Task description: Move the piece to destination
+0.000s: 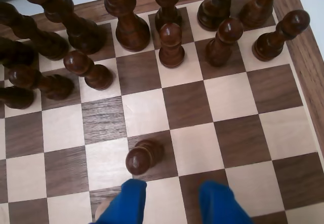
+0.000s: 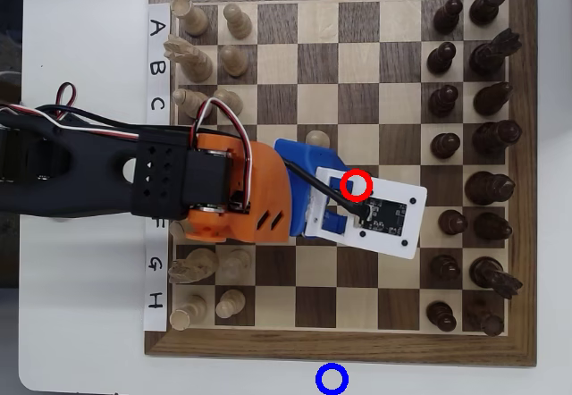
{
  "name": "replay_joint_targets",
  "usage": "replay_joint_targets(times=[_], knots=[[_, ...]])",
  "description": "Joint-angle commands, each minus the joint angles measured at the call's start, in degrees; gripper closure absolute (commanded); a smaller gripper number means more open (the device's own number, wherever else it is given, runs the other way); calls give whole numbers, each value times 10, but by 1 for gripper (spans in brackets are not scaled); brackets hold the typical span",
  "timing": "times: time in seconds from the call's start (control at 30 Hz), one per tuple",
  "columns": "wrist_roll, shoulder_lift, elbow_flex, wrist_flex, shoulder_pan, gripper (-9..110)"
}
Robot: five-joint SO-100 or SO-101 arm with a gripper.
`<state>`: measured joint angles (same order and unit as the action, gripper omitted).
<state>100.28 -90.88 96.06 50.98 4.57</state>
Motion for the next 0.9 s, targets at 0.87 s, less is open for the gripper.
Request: replay_joint_targets(times=[0.87], knots=[[7,46,2,-101,-64,80]])
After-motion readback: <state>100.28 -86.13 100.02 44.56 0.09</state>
